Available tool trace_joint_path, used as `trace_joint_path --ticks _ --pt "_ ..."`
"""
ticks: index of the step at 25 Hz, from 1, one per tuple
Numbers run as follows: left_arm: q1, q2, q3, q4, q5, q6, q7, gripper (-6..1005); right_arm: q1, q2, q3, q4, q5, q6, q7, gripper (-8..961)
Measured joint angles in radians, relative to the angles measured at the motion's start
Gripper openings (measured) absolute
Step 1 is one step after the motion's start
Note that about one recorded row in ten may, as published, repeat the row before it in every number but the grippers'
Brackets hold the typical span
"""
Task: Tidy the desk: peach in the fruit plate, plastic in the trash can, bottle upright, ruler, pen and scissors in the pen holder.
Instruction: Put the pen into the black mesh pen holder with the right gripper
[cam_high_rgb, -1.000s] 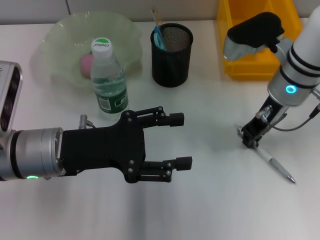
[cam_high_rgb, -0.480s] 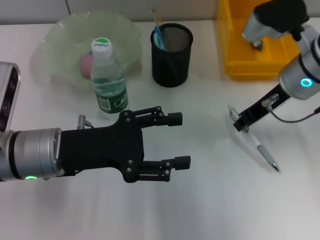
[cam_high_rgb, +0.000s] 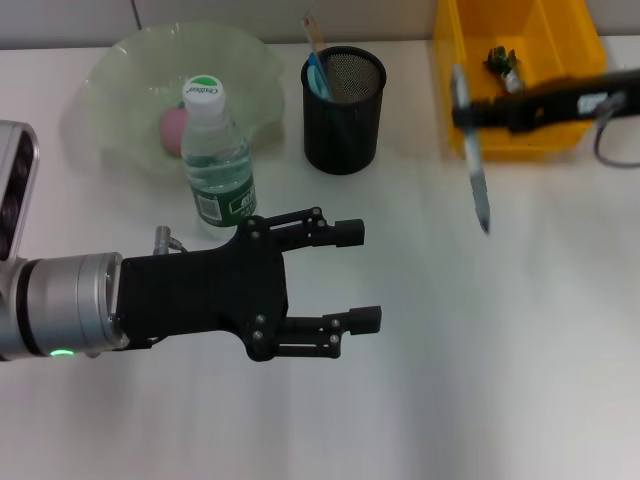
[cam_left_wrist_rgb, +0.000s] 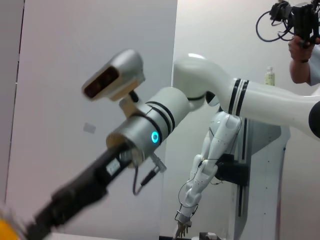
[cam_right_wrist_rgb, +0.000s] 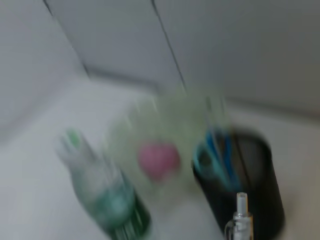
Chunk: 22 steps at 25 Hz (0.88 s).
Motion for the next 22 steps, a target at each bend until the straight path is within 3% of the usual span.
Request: trace_joint_path --ticks 1,4,9,11,12,16,22 --pt "-0.001 0.000 0.000 0.000 0.000 0.000 0.000 800 -0.004 0.000 0.056 0.049 0.097 0.014 -0.092 168" --pt "-0.004 0.000 0.000 0.000 0.000 -0.001 0.000 800 0.007 0.000 0.094 0.153 0.210 0.068 -0.212 168" --pt "-0.013 -0.001 0.005 0.000 0.000 -0.015 0.000 800 0.044 0.001 0.095 0.320 0.341 0.187 -0.399 168" --pt "-0.019 -0.002 0.009 0.000 0.000 -0.020 0.000 800 0.078 0.002 0.087 0.449 0.485 0.255 -0.594 168" --pt "-0.019 -0.002 0.009 0.000 0.000 -0.020 0.000 800 0.078 0.002 0.087 0.449 0.485 0.255 -0.594 168" --pt "-0.020 -0.002 0.003 -0.001 0.000 -0.022 0.000 800 0.154 0.002 0.085 0.655 0.705 0.318 -0.873 168" --pt "-0.021 -0.002 -0.001 -0.009 -0.002 -0.025 0.001 800 0.232 0.005 0.084 0.841 0.852 0.335 -1.142 168"
